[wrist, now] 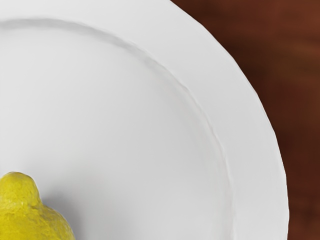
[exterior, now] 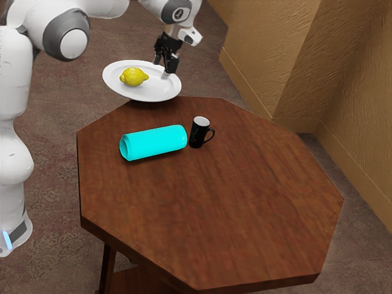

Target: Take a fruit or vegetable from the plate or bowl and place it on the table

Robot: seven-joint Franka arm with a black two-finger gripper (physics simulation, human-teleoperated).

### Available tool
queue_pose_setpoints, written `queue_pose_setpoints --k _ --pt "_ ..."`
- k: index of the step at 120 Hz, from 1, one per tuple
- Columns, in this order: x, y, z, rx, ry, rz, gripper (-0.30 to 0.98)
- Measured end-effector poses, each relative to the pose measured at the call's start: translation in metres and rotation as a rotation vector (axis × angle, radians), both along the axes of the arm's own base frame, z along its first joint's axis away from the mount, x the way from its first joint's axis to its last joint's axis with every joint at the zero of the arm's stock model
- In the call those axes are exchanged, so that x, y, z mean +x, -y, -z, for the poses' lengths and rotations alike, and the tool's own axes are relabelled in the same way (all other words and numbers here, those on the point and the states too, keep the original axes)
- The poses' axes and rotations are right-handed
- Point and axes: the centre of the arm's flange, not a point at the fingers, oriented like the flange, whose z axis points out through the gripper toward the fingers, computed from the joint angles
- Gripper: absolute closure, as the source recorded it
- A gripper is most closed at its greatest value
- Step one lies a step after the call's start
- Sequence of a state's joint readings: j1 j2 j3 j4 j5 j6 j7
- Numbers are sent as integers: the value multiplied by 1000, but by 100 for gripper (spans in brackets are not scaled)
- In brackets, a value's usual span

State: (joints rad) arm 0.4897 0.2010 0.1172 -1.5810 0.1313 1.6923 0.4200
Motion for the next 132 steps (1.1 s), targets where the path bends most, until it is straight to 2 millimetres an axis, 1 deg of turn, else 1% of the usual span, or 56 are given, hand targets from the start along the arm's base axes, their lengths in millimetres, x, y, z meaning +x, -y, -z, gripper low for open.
queue_pose_setpoints --k 6,26,49,82,93,132 --pt "-5 -7 2 1 1 3 0" --pt "-32 -39 0 6 11 -21 0" --pt "-69 -46 2 -18 23 -25 0" --pt "-105 -80 -4 0 43 -62 0" --pt "-108 -83 -1 -1 40 -58 0" --pt "-95 -88 28 -9 25 -24 0"
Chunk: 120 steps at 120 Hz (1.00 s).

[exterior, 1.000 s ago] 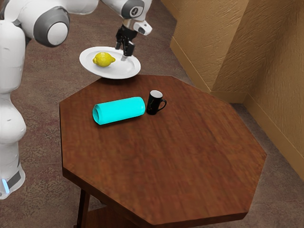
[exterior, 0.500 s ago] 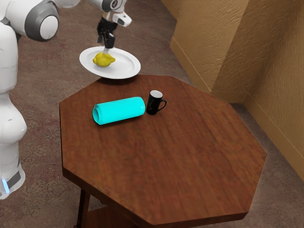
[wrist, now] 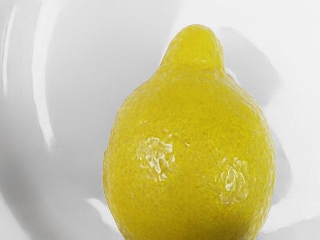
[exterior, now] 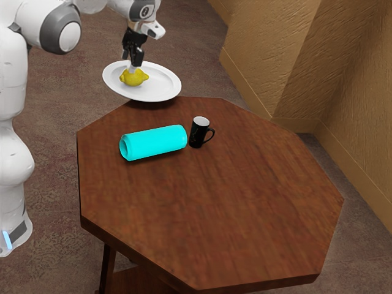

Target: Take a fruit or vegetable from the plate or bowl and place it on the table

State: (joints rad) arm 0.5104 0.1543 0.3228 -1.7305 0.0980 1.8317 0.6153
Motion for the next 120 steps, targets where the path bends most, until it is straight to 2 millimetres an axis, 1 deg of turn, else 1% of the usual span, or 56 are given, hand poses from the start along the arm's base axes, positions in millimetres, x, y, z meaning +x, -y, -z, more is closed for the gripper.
queue_pose_setpoints --k 26,50,63,92,114,120 --pt "7 -3 15 -8 9 12 0" --pt "7 -2 22 -15 14 24 0" --pt "6 -1 29 -30 16 29 0" --pt "3 -4 36 -35 22 35 0" --pt "5 -5 40 -33 22 44 0" --pt "5 -5 42 -37 25 43 5"
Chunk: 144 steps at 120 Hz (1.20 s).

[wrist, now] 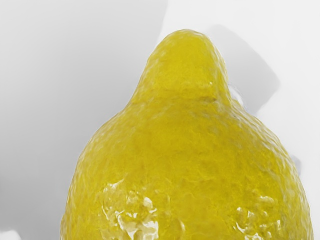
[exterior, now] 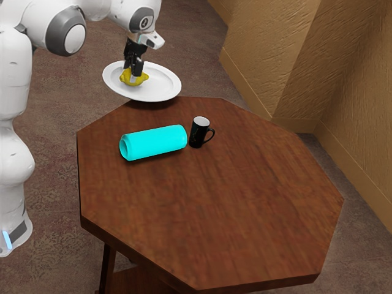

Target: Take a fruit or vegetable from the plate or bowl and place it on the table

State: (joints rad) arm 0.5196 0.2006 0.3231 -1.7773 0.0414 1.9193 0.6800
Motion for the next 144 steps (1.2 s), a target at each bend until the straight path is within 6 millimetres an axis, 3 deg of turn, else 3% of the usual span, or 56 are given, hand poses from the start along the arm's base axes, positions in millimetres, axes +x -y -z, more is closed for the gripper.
queue_pose_setpoints --k 13,38,49,62,71,82,93,105,127,144 --pt "-1 -3 5 -6 6 -9 19" --pt "-2 -6 -2 -1 34 -13 25" --pt "5 -1 -36 34 83 7 26" --pt "27 16 -114 104 170 60 34" --pt "52 54 -158 121 213 130 36" --pt "94 122 -185 112 232 248 37" --pt "126 189 -194 88 235 350 39" --pt "147 247 -198 65 238 422 38" --pt "171 356 -200 22 242 538 37" --pt "177 438 -199 -2 241 616 37"
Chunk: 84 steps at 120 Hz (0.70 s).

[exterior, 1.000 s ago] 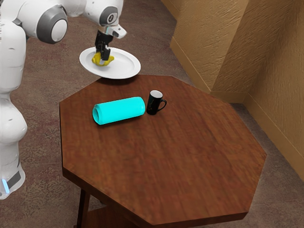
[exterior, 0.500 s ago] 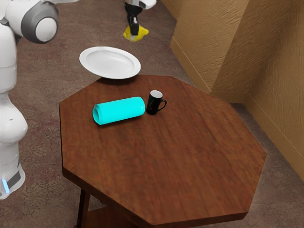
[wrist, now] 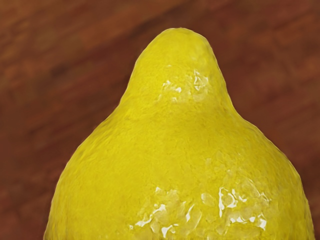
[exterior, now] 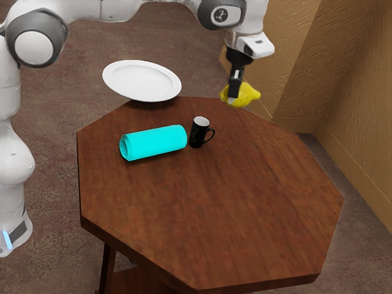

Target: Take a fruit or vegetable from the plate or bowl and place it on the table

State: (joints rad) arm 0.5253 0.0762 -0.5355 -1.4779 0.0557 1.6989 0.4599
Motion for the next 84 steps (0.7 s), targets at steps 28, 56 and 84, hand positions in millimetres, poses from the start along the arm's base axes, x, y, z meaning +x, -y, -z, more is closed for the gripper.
queue_pose_setpoints --k 28,56,84 --pt "-5 101 43 10 -78 79 35" --pt "-1 118 126 13 -179 33 35" --pt "-1 143 127 19 -140 23 6"
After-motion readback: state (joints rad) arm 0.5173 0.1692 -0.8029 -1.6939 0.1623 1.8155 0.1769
